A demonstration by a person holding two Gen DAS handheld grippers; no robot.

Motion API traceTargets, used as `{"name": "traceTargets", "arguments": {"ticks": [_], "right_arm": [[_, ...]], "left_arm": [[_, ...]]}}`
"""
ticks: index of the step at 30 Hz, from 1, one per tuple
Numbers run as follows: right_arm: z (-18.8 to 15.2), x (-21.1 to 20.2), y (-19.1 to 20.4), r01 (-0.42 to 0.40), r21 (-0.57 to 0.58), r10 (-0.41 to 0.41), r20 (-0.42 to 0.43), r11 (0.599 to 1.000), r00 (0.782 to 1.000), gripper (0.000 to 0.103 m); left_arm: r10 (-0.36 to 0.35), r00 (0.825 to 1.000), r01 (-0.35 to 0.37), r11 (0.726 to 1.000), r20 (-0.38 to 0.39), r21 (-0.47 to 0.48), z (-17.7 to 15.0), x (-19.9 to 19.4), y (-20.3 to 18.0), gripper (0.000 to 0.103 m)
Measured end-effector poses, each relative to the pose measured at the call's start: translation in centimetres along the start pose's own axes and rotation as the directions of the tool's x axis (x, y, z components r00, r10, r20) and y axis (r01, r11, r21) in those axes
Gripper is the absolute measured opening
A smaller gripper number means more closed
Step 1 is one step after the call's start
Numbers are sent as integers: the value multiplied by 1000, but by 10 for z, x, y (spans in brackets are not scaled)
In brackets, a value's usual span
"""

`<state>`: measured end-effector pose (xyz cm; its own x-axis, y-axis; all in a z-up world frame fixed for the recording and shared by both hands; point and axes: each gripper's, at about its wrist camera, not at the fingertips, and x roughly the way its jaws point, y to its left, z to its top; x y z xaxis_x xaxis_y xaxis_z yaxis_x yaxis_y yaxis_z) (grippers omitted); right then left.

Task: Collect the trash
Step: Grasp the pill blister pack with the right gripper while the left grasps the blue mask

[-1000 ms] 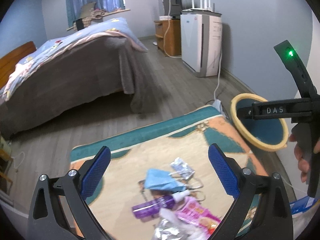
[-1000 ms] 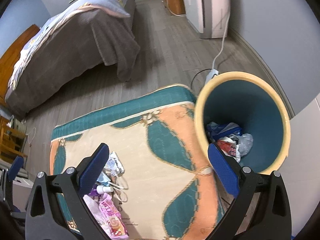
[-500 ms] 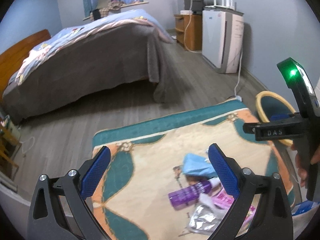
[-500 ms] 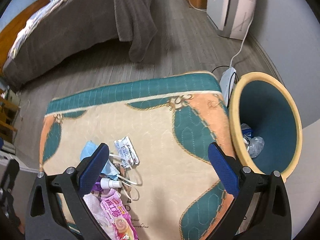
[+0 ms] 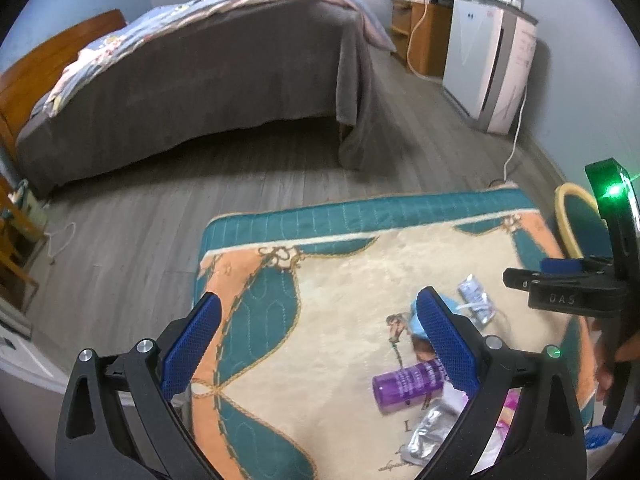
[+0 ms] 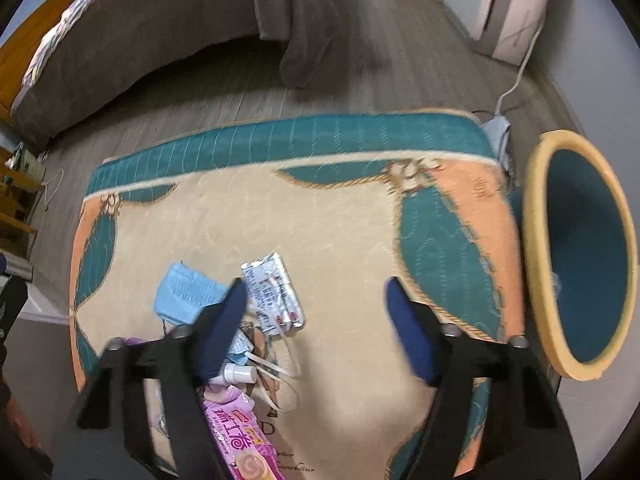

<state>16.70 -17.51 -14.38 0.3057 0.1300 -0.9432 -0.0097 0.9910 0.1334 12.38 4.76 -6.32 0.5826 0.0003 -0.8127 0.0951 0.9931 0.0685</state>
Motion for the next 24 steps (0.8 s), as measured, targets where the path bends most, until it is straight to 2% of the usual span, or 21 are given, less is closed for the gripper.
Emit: {"name": "traceTargets", "arguments": {"ticks": [2,7,12,15,19,22,24], "right_arm": [[1,7,4,-11,-7,11,-16,1000,1000,54],[7,19,14,-33,-29,32,-45,999,998,52],[9,30,19,-36,-63,32,-76,997,997,52],[11,37,20,-37,-71,30,-95,997,995,52],[11,48,22,-47,-70,38,-127,996,991,46],[11,53,27,-37,-103,22,-137,994,990,46],[11,53,30,-10,-138,-9,-134,990,991,32]], "left_arm": [[0,1000,0,1000,-28,11,-1,8,-1,97],[-15,995,18,1000,-99,25,-3,26,-2,97],[-41,992,44,999,-117,17,1,36,-6,97],[-42,991,48,998,-129,43,3,42,-13,97],[-46,988,57,996,-146,72,4,50,-22,97],[-40,986,55,995,-163,88,3,55,-26,97],[-44,983,61,994,-176,91,1,59,-29,97]]}}
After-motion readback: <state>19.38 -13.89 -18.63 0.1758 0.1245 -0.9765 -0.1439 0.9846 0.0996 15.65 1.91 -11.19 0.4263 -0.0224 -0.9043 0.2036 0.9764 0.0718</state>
